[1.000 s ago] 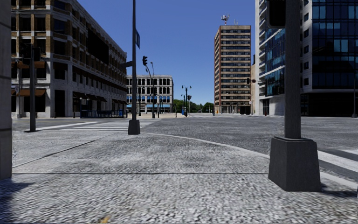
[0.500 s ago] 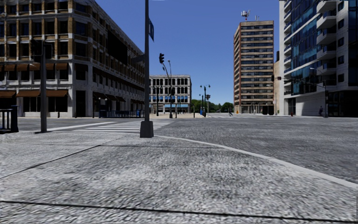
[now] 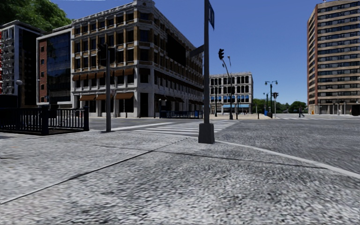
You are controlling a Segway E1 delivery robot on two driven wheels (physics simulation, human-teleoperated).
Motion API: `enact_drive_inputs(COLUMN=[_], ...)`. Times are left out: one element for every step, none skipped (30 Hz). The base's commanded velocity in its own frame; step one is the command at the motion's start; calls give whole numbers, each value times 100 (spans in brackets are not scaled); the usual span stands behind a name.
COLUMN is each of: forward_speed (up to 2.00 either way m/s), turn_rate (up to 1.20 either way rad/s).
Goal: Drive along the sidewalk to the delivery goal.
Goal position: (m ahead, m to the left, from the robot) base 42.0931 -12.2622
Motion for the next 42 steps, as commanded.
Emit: enact_drive_inputs(forward_speed=[179, 179, 179, 179, 179, 179, 179, 179, 179, 179, 179, 179, 179, 179, 179, 179, 179, 179, 179, 179, 179, 179, 179, 179, 179, 179, 179, 179, 179, 179, 179, 179, 179, 179, 179, 179, 179, 179, 179, 179, 179, 179], turn_rate=[0, 0, 0, 0, 0, 0, 0, 18, 36, 56, 73, 90, 99, 99, 120, 120, 78, 62, 62, 49, 33, 16, 10, 7, 6, 6, 3, 1, 0, 0, 0, 0, 0, 0, 0, 0, 0, 0, 0, 0, 0, 0])
